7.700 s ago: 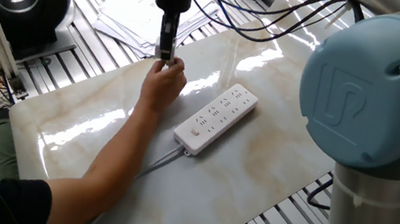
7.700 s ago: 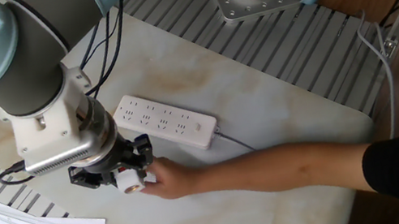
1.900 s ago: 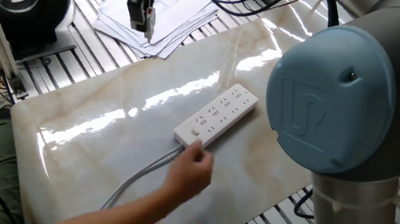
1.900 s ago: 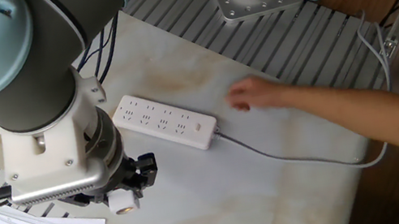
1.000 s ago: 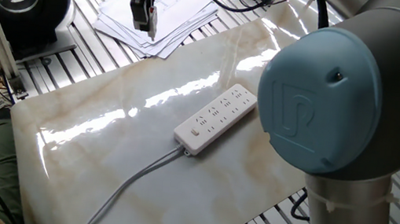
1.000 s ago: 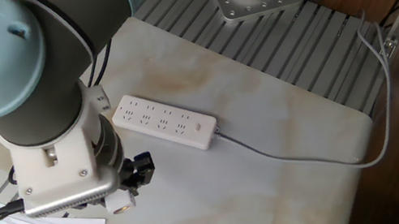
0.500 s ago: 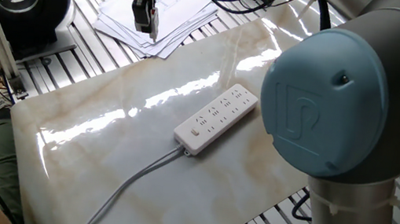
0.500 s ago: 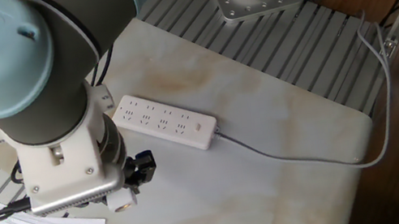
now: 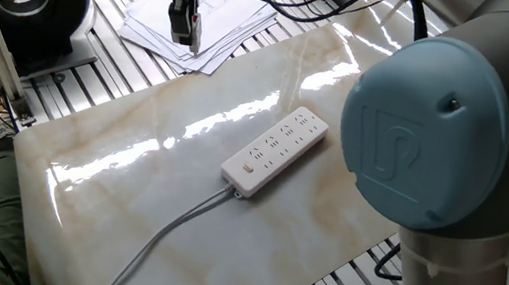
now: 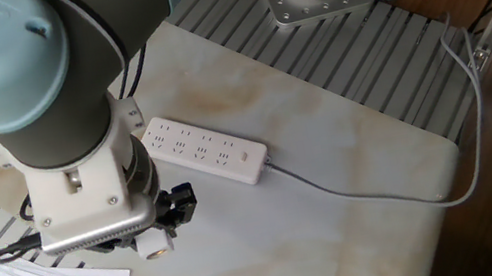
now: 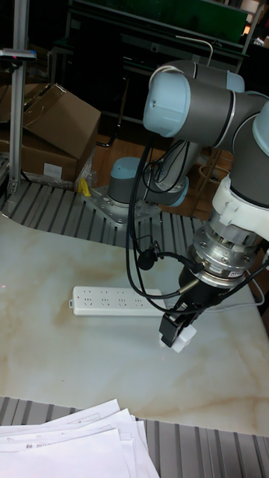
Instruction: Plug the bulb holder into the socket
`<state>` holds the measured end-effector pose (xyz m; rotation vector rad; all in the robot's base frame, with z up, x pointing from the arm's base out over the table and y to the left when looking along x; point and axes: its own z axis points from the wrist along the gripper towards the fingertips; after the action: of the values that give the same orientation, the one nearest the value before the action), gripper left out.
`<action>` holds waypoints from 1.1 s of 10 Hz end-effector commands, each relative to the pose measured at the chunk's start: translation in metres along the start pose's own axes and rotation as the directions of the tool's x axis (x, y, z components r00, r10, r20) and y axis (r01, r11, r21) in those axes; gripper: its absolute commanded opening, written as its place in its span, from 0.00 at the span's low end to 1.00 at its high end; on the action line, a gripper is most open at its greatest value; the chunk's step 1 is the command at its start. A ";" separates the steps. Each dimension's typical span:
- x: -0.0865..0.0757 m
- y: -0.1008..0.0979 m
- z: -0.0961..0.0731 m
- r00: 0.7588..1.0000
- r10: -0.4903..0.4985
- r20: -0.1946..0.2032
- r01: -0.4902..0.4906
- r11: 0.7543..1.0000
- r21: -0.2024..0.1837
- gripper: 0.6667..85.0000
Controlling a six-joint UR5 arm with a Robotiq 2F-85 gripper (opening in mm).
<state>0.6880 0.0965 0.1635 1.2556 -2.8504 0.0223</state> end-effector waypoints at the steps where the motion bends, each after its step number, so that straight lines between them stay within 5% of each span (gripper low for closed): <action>1: -0.001 0.002 -0.003 0.997 0.074 0.024 -0.074 0.997 -0.008 0.01; 9: 0.013 0.002 -0.011 0.989 0.148 -0.002 -0.148 0.989 0.023 0.01; 11: 0.001 0.005 -0.008 0.985 0.172 0.028 -0.172 0.985 0.006 0.01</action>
<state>0.6819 0.0930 0.1710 1.0476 -2.9469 0.0534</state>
